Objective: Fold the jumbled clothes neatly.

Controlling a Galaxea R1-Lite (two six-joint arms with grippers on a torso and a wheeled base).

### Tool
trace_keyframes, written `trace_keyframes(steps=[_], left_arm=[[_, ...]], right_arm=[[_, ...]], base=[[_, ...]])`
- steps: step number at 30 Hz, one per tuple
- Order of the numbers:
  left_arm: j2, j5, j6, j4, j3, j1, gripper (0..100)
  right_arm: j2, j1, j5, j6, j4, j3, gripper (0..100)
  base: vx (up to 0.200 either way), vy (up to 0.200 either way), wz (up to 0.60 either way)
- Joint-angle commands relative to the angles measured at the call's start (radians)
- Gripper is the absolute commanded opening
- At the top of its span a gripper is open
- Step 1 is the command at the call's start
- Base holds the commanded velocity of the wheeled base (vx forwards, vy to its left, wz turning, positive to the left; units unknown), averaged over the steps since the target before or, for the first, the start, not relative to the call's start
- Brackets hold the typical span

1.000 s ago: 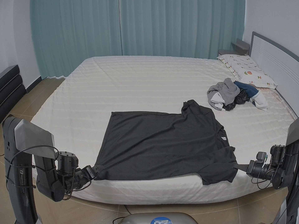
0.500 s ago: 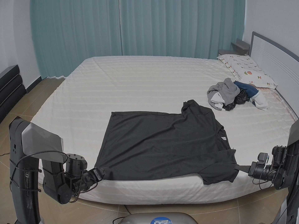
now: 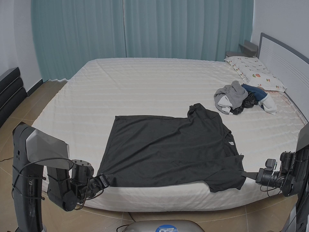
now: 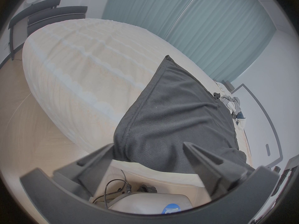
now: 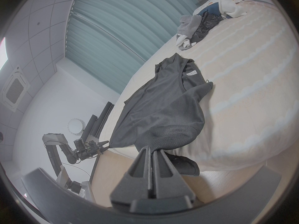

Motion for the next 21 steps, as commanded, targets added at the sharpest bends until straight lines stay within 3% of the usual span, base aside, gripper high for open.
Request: trace_keyframes(steps=[1,9,14,21], left_arm=[[0.002,0.003,-0.002,0.000,0.003,-0.001,0],[-0.006,0.050,-0.042,-0.011,0.059,0.016,0],[-0.032,0.041,-0.143,-0.054,0.092,0.043,0],[-0.021,0.039,-0.163,-0.102,0.111,0.045,0]], right_arm=[[0.006,-0.001,0.000,0.000,-0.009,-0.002,0],[0.003,0.013,-0.009,0.002,-0.009,0.001,0],[-0.018,0.013,-0.009,0.000,-0.009,0.007,0],[-0.014,0.015,-0.012,0.000,-0.009,-0.013,0]], base=[[0.000,0.000,0.00],[0.000,0.000,0.00],[0.000,0.000,0.00],[0.000,0.000,0.00]])
